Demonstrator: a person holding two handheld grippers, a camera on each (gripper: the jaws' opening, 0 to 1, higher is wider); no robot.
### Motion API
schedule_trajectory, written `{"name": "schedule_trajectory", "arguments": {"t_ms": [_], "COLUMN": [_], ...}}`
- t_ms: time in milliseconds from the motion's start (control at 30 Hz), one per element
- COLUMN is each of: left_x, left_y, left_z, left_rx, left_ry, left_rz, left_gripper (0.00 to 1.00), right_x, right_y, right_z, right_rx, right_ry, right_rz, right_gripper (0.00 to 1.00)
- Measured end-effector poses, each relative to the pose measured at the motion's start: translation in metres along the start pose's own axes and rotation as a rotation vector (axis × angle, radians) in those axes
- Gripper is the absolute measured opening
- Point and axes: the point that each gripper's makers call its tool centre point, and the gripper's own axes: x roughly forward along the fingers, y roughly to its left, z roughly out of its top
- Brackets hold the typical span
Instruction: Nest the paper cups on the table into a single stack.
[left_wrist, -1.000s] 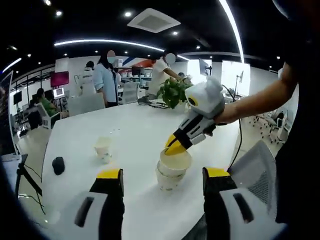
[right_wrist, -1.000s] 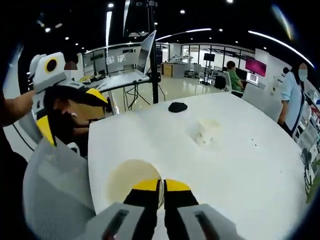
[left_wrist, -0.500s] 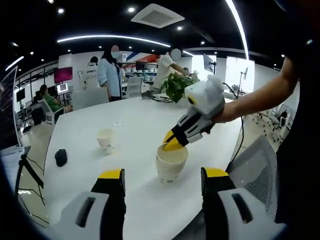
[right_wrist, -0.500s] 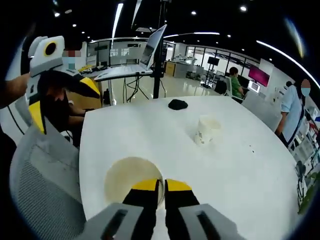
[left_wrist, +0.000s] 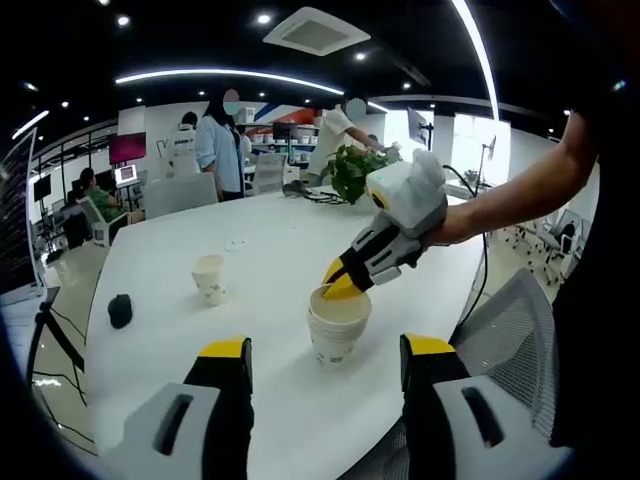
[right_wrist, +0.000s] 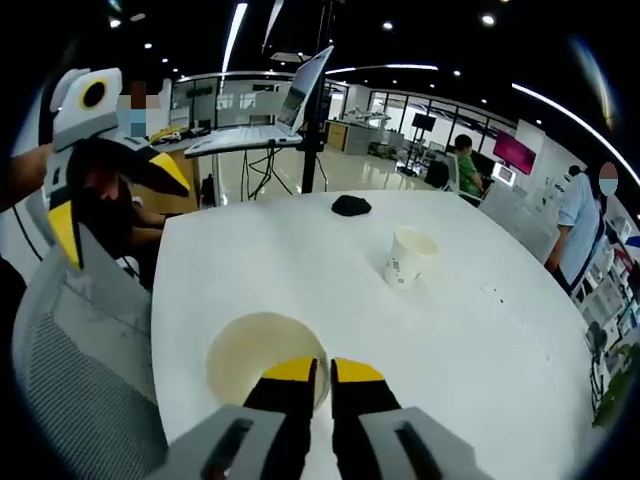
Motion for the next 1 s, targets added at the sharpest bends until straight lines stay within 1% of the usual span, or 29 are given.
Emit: {"name": "schedule_trajectory", "arguments": {"t_ms": [133,300,600,733,867,1000], "left_x": [0.002,0.011,0.032,0.043,0.058,0.074], "left_y": [-0.001,0.001,-0.003,-0.005,-0.005,-0.007], "left_z": [-0.001,0.003,0.01,0.009,0.008,0.006], "left_rx": [0.005,0.01,0.052,0.079,0.086,0.092], "left_ry": [0.003,-0.007,0.002,0.013,0.024,0.029], "left_rz": [0.0,0.002,-0.038,-0.06,-0.078,-0.101], "left_gripper": [0.56,0.54,0.54,0.5,0.44,0.41], "right_x": [0.0,-0.007,-0.019,-0.021,-0.023,-0.025], "right_y": [0.001,-0.003,-0.01,-0.012,-0.01,-0.01], "right_z": [0.0,0.005,0.003,-0.001,-0.005,-0.005], "right_rx": [0.022,0.064,0.135,0.168,0.192,0.211], "right_ry": [-0.004,-0.026,-0.049,-0.054,-0.053,-0.061], "right_rz": [-0.004,-0.013,-0.029,-0.033,-0.034,-0.034], "right_gripper": [0.03,0.03,0.02,0.01,0.0,0.0]}}
